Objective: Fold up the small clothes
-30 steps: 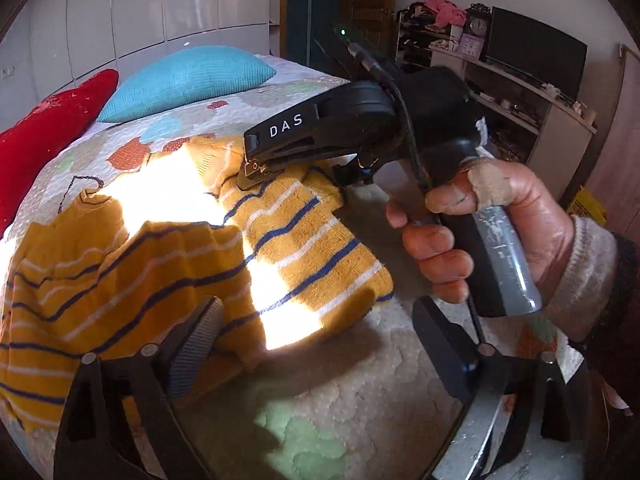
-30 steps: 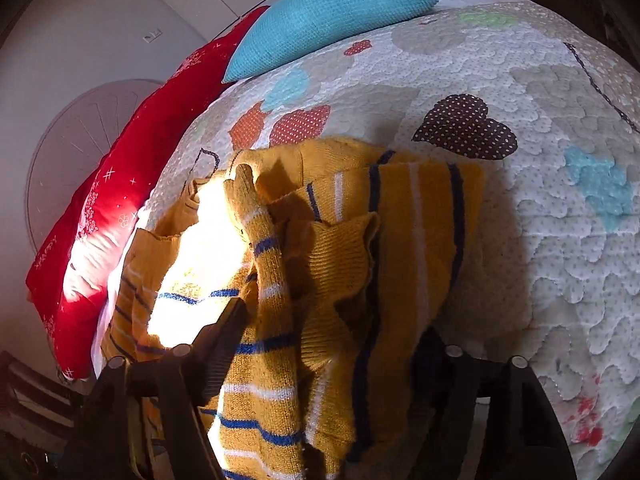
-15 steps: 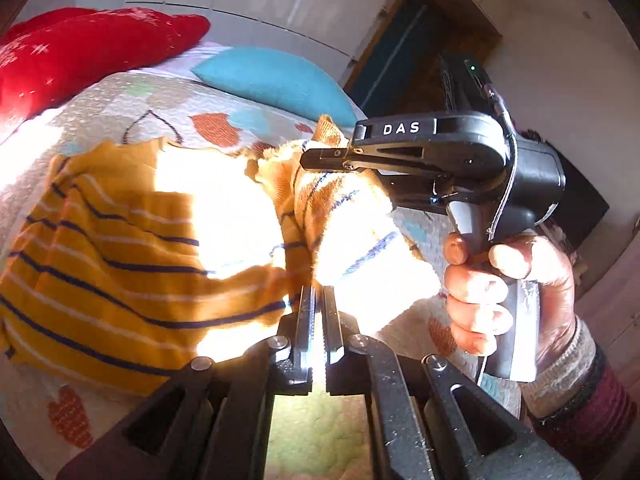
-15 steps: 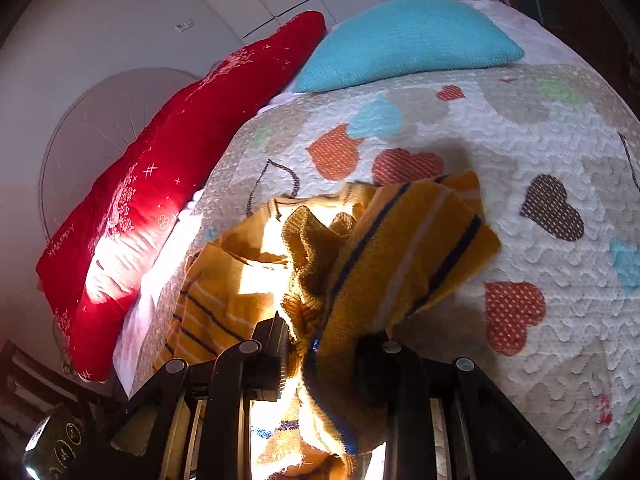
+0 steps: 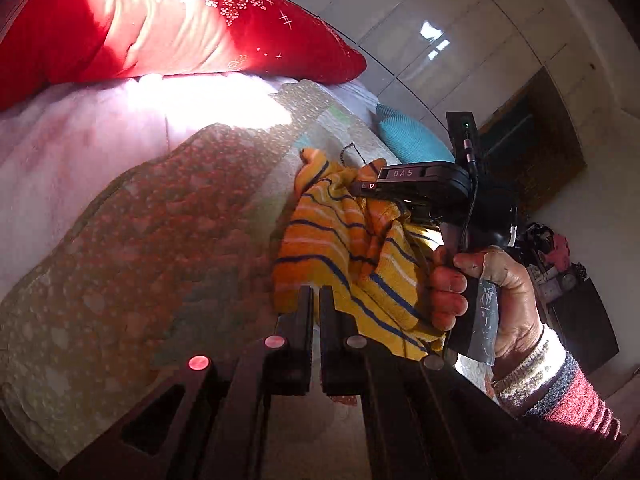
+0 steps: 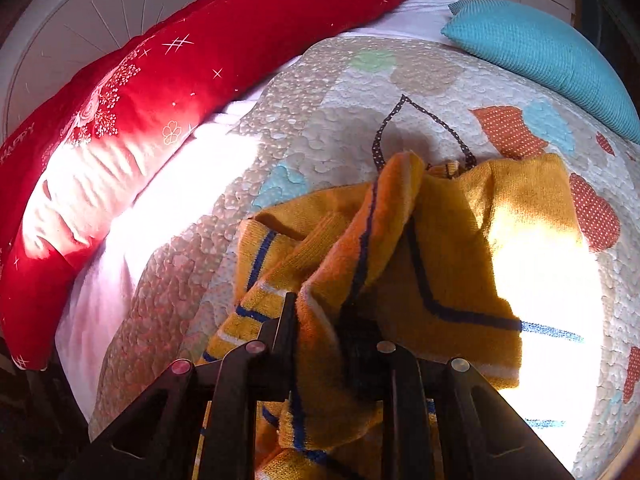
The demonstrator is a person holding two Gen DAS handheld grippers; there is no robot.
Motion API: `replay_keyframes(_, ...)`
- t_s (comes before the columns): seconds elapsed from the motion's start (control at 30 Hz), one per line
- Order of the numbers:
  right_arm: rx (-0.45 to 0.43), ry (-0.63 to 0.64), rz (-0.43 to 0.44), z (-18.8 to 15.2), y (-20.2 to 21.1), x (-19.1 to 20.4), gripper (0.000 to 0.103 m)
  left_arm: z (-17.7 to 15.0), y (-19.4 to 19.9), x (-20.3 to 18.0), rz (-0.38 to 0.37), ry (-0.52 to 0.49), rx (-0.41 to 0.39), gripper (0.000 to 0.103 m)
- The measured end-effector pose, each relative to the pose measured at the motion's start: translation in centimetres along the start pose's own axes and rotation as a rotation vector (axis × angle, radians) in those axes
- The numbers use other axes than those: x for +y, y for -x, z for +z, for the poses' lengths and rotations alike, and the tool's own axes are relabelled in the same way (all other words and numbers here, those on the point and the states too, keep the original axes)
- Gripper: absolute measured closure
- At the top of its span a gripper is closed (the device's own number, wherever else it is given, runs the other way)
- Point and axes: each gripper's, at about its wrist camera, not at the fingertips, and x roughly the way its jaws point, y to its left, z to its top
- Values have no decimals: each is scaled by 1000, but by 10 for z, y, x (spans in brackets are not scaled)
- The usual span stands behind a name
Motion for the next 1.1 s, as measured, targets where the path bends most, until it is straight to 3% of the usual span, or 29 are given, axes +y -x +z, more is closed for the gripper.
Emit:
replay_keyframes(0.07, 14, 10, 37, 1, 0, 5, 66, -2, 5, 2, -12, 12, 4, 102)
replay_keyframes(0.13, 22, -12, 140, 3, 10, 3, 62, 1, 4, -2, -23, 4, 4, 91)
replay_keyframes(0.2, 6, -28, 194, 2, 29, 1, 58, 4, -2, -11, -36, -9, 4, 57)
replay_keyframes(0.27, -19, -6, 179, 0, 48, 2, 47, 6, -10, -23, -57, -31, 5, 42)
replay_keyframes(0.37, -39, 33, 104, -6, 66, 1, 46, 9, -29, -49, -74, -105, 16, 30)
replay_keyframes(0.47, -28, 68, 30, -12, 67, -3, 46, 15, -62, -66, -61, -145, 62, 28)
replay_keyframes(0.53, -18, 58, 20, -12, 65, -9, 46, 19, -82, -70, -52, -136, 90, 31)
replay_keyframes(0.57, -18, 47, 15, -11, 65, -12, 46, 22, -91, -69, -60, -123, 108, 66)
replay_keyframes(0.6, -20, 39, 9, -10, 65, -14, 46, 25, -101, -68, -55, -109, 146, 95)
replay_keyframes(0.63, -23, 36, 0, -9, 66, -16, 46, 28, -106, -64, -47, -80, 172, 97)
replay_keyframes(0.7, -32, 34, -15, -7, 68, -19, 46, 35, -95, -54, -67, -40, 136, 97)
replay_keyframes(0.8, -48, 41, 7, -7, 74, -21, 46, 39, -61, -41, -31, -45, 58, 98)
replay_keyframes(0.9, -54, 49, 45, -4, 71, -14, 45, 33, -44, -23, 24, -20, 33, 103)
replay_keyframes(0.97, -54, 60, 58, 0, 63, -4, 45, 24, -46, -14, 45, -12, 54, 103)
replay_keyframes(1.1, 3, 97, -3, 8, 30, 23, 41, 12, -50, -1, -8, 56, 93, 103)
